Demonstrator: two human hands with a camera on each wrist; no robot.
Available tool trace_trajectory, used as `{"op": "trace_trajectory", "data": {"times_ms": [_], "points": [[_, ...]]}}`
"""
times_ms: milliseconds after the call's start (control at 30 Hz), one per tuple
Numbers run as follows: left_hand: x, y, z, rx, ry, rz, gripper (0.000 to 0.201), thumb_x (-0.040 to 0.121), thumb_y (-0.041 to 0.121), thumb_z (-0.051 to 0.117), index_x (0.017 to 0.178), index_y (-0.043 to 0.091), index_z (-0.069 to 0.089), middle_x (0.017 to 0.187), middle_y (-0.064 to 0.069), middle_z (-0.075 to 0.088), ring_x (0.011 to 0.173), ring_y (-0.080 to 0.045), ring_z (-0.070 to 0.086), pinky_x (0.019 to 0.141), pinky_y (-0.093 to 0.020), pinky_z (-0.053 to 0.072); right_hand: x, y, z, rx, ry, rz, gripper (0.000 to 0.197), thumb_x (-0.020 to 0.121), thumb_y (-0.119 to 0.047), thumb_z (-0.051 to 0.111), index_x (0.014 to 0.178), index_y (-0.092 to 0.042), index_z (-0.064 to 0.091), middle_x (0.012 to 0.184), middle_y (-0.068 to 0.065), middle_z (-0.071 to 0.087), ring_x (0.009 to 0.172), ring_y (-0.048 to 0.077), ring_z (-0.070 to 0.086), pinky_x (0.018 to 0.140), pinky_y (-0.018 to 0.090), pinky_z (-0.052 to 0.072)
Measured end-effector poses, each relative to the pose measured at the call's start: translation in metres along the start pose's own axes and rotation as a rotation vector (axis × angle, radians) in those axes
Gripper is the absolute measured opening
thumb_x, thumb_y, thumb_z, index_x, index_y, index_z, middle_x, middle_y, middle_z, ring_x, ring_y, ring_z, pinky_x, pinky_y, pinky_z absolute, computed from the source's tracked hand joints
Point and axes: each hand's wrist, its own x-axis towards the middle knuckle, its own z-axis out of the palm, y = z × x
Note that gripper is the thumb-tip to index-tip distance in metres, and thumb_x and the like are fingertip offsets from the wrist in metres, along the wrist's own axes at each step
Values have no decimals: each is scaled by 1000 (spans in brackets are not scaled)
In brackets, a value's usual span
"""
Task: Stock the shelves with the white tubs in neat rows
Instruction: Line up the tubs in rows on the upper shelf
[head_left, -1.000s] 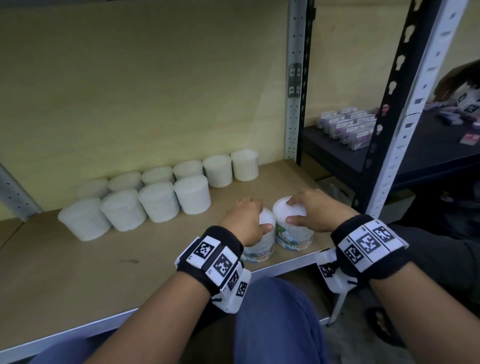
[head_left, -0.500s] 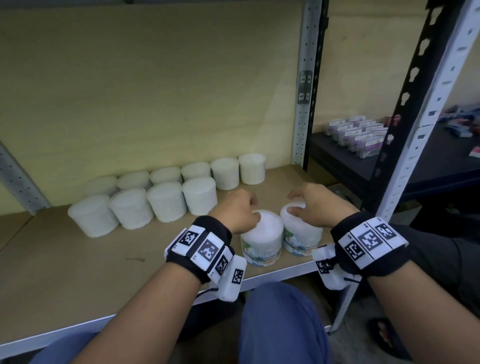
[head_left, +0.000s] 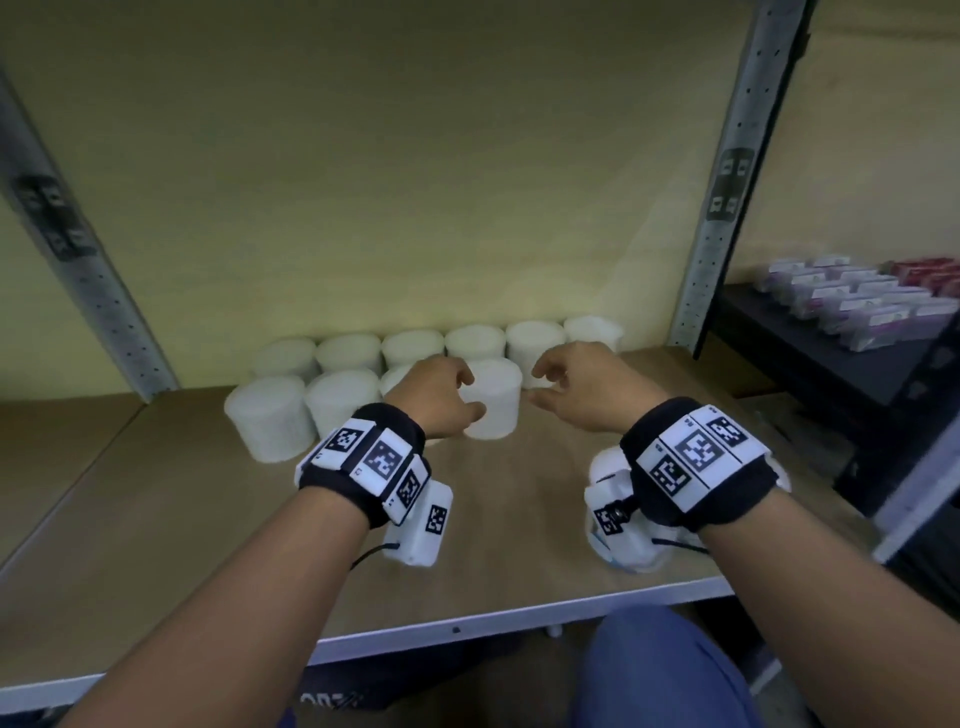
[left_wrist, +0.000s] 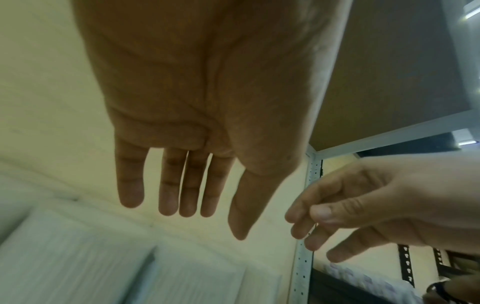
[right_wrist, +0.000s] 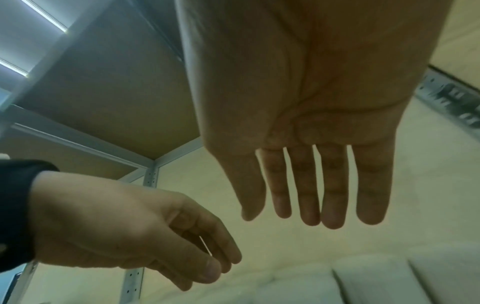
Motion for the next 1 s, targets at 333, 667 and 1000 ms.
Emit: {"op": "trace_trajectory", "data": {"times_ms": [333, 667, 1000], "points": [[58, -61, -14, 71, -11, -51, 57, 90, 35, 59, 139, 10, 44, 143, -10, 41, 129, -25, 43, 104, -32, 39, 100, -45, 38, -225, -158, 32, 56, 93, -40, 55, 139, -8, 47, 142, 10, 47, 128, 24, 48, 101, 30, 41], [76, -78, -6, 162, -11, -18, 49, 90, 39, 57, 125, 5, 56, 131, -13, 51, 121, -27, 48, 100, -35, 43, 133, -41, 59, -374, -202, 76, 61, 89, -47, 58, 133, -6, 48, 135, 15, 50, 121, 30, 52, 101, 38, 45], [78, -71, -3, 207, -4, -8, 53, 92, 36, 55, 133, 2, 48, 140, -13, 43, 128, -27, 43, 104, -33, 38, 131, -37, 63, -394, -170, 52, 58, 91, -47, 55, 133, -8, 47, 136, 15, 47, 123, 31, 48, 101, 36, 41]]}}
